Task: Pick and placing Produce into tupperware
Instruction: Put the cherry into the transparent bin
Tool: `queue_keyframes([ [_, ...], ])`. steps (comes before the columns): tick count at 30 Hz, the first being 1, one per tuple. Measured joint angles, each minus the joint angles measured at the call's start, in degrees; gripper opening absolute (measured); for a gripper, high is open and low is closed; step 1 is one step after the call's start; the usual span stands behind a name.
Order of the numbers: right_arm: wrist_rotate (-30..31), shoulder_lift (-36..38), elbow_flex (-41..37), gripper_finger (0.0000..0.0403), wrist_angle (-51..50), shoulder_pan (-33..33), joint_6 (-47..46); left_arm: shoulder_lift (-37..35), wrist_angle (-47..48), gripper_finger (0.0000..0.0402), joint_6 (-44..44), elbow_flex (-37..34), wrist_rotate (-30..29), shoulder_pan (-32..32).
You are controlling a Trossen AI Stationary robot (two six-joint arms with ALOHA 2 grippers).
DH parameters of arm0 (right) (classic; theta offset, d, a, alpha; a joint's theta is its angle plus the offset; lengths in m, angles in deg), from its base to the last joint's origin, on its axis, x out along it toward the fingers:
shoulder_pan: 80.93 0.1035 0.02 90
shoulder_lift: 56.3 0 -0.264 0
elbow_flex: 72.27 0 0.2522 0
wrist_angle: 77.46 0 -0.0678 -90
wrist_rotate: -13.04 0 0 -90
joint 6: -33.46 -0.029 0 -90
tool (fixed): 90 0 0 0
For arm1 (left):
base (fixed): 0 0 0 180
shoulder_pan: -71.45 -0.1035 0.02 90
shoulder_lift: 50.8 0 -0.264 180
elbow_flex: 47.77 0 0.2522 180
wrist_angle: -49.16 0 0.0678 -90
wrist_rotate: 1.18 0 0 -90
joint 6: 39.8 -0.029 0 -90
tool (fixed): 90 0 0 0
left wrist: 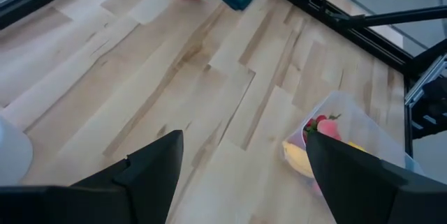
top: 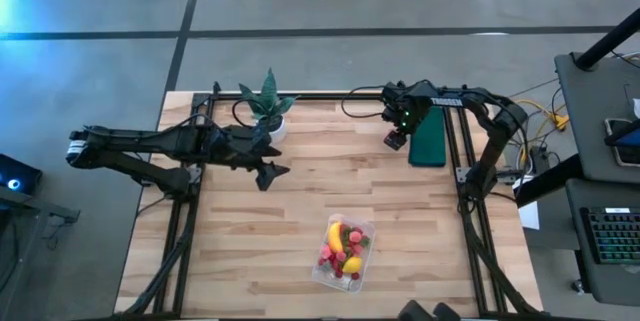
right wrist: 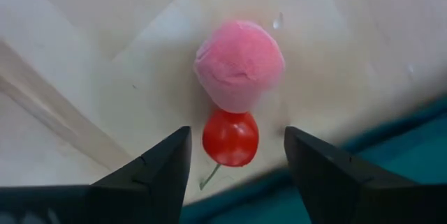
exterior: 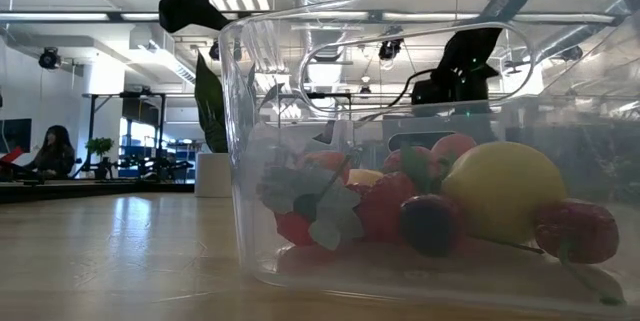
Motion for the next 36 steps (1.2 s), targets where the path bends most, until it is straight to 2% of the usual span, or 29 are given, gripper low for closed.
queue_keyframes([
  [14, 0.0, -0.2, 0.0, 0.0105, 0.5, 0.0, -1.1, 0.0, 0.0, 0.0288, 0.0, -0.1, 0.0, 0.0],
  [17, -1.1, 0.2, 0.0, 0.0097, -1.6, 0.2, -1.1, 0.0, 0.0, 0.0288, 0.0, -0.1, 0.0, 0.0],
  [22, -9.3, 6.4, 0.0, 0.0115, -9.1, 3.5, -3.2, 0.0, 0.0, 0.0288, 0.0, -0.1, 0.0, 0.0],
  [26, -13.5, 16.7, 0.0, 0.012, -11.5, 11.7, -7.6, 0.0, -1.8, 0.0288, 0.0, -0.1, 0.0, 0.0],
  [30, -18.1, 26.0, 0.0, 0.0111, -9.5, 24.5, -17.2, 0.0, -4.1, 0.0288, 0.0, -0.1, 0.0, 0.0],
  [33, -20.7, 28.5, 0.0, 0.0111, -3.2, 35.2, -26.2, 0.0, -4.1, 0.0288, 0.0, -0.1, 0.0, 0.0],
  [36, -21.3, 27.8, 0.0, 0.0126, 4.5, 44.8, -32.5, 0.4, -4.0, 0.0288, 0.0, -0.6, 0.0, 0.0],
])
